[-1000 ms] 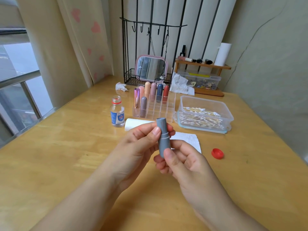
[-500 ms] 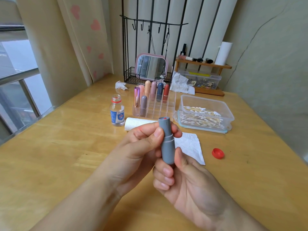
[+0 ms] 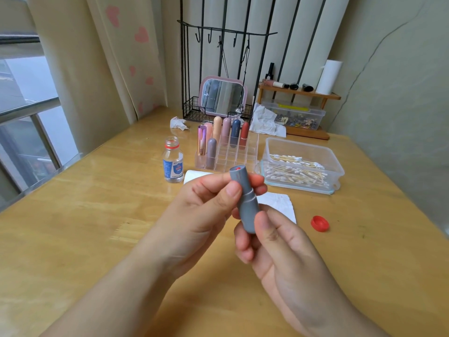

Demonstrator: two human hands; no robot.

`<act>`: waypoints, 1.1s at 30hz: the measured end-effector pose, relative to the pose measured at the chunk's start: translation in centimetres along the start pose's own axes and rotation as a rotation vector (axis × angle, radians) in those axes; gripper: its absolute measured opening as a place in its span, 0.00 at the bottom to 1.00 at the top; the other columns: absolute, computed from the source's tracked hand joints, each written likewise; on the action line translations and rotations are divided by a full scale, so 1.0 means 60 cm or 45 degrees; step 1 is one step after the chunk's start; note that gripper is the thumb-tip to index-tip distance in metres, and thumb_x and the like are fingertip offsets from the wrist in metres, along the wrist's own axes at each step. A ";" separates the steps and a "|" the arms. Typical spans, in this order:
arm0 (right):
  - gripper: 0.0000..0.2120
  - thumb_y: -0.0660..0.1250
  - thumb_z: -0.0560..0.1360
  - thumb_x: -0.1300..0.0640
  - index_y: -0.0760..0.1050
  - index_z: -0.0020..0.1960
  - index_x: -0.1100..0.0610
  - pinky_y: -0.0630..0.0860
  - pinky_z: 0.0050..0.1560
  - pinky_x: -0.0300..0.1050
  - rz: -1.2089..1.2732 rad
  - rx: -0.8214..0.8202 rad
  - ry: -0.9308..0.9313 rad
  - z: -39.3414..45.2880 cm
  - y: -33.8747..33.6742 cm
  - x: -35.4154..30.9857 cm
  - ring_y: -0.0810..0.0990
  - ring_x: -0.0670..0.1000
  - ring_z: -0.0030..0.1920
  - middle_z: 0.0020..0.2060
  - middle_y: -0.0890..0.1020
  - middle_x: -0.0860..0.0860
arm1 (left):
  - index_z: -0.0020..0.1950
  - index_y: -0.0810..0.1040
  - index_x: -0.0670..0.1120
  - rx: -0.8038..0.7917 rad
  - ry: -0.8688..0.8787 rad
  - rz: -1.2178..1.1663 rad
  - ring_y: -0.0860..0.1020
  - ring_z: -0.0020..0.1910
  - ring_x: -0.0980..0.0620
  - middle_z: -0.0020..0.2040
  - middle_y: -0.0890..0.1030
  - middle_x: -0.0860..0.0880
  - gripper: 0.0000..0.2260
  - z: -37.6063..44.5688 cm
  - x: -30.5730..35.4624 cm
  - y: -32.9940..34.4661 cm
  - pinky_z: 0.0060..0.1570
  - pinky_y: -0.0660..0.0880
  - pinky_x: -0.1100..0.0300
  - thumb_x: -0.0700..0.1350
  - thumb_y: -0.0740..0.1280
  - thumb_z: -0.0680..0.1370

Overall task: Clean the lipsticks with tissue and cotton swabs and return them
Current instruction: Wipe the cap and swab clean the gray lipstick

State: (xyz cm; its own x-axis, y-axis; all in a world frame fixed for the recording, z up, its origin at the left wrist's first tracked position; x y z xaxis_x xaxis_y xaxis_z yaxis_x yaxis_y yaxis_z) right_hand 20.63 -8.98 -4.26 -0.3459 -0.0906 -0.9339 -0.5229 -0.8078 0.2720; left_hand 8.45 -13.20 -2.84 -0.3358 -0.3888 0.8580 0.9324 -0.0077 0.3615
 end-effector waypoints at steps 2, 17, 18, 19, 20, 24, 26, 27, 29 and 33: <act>0.19 0.71 0.68 0.38 0.80 0.45 0.54 0.70 0.37 0.34 0.117 -0.021 0.023 -0.001 0.002 -0.001 0.71 0.45 0.34 0.33 0.76 0.48 | 0.55 0.80 0.41 -0.011 0.006 -0.064 0.81 0.35 0.55 0.51 0.81 0.42 0.23 0.000 0.002 0.001 0.34 0.76 0.58 0.55 0.74 0.69; 0.23 0.72 0.65 0.38 0.77 0.50 0.54 0.72 0.38 0.31 -0.211 0.159 -0.128 -0.005 0.009 -0.006 0.77 0.41 0.35 0.34 0.81 0.45 | 0.48 0.82 0.45 -0.031 -0.025 -0.128 0.71 0.30 0.50 0.45 0.81 0.47 0.11 -0.004 0.004 0.015 0.30 0.73 0.60 0.51 0.66 0.73; 0.19 0.70 0.67 0.41 0.76 0.49 0.54 0.71 0.38 0.30 -0.280 0.182 -0.173 -0.006 0.008 -0.008 0.76 0.40 0.35 0.33 0.80 0.44 | 0.48 0.82 0.45 -0.039 -0.022 -0.123 0.71 0.32 0.50 0.45 0.81 0.48 0.11 -0.004 0.003 0.018 0.31 0.73 0.61 0.51 0.66 0.74; 0.16 0.66 0.69 0.42 0.76 0.48 0.53 0.70 0.38 0.29 -0.355 0.200 -0.193 -0.007 0.008 -0.009 0.75 0.39 0.34 0.32 0.78 0.43 | 0.48 0.82 0.45 -0.055 -0.017 -0.129 0.71 0.32 0.50 0.45 0.80 0.48 0.11 -0.005 0.003 0.021 0.31 0.73 0.62 0.50 0.65 0.74; 0.14 0.64 0.70 0.41 0.76 0.46 0.51 0.69 0.38 0.29 -0.406 0.198 -0.187 -0.008 0.009 -0.009 0.73 0.40 0.34 0.31 0.76 0.43 | 0.48 0.81 0.45 -0.073 -0.010 -0.139 0.72 0.31 0.51 0.45 0.80 0.48 0.10 -0.006 0.002 0.022 0.31 0.73 0.62 0.50 0.65 0.74; 0.15 0.66 0.71 0.37 0.78 0.47 0.47 0.66 0.37 0.32 -0.043 0.009 -0.079 -0.005 0.016 -0.004 0.67 0.42 0.33 0.31 0.69 0.43 | 0.49 0.80 0.46 -0.070 -0.005 -0.117 0.76 0.29 0.52 0.47 0.79 0.47 0.12 -0.007 0.003 0.021 0.31 0.75 0.59 0.52 0.69 0.73; 0.19 0.69 0.70 0.40 0.78 0.48 0.55 0.66 0.34 0.33 0.288 -0.048 0.031 -0.003 0.019 0.001 0.66 0.43 0.30 0.29 0.68 0.45 | 0.47 0.81 0.48 -0.043 -0.012 -0.094 0.76 0.35 0.54 0.45 0.80 0.50 0.12 -0.009 0.003 0.021 0.37 0.75 0.62 0.54 0.70 0.71; 0.19 0.70 0.70 0.41 0.78 0.46 0.58 0.66 0.32 0.34 0.422 -0.087 0.095 -0.002 0.021 0.001 0.66 0.44 0.28 0.27 0.68 0.46 | 0.46 0.82 0.49 -0.032 -0.018 -0.076 0.74 0.36 0.54 0.41 0.80 0.52 0.11 -0.010 0.004 0.022 0.39 0.73 0.63 0.55 0.70 0.71; 0.18 0.67 0.73 0.42 0.78 0.45 0.59 0.65 0.32 0.35 0.633 -0.214 0.203 -0.002 0.021 0.003 0.64 0.44 0.27 0.27 0.66 0.47 | 0.45 0.82 0.50 -0.012 -0.033 -0.077 0.71 0.36 0.53 0.32 0.77 0.55 0.11 -0.011 0.005 0.024 0.40 0.74 0.64 0.57 0.70 0.70; 0.18 0.56 0.81 0.46 0.73 0.50 0.61 0.63 0.34 0.37 0.768 -0.342 0.361 0.000 0.020 -0.012 0.61 0.47 0.29 0.28 0.63 0.48 | 0.45 0.82 0.51 0.005 -0.017 -0.090 0.64 0.42 0.48 0.31 0.80 0.54 0.09 -0.012 0.011 0.029 0.46 0.74 0.67 0.54 0.68 0.71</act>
State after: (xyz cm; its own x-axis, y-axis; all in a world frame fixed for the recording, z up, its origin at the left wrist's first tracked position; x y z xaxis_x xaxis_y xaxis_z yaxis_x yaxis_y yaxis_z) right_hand 20.23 -9.87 -3.25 -0.2793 -0.6849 -0.6730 -0.0819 -0.6813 0.7274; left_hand 9.96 -14.14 -1.88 -0.4028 -0.3750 0.8349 0.9056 -0.0310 0.4230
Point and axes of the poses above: each hand's wrist, its own z-axis towards the middle knuckle, its own y-axis out of the palm, x = y × z, the point moved 2 cm from there along z, towards the middle knuckle
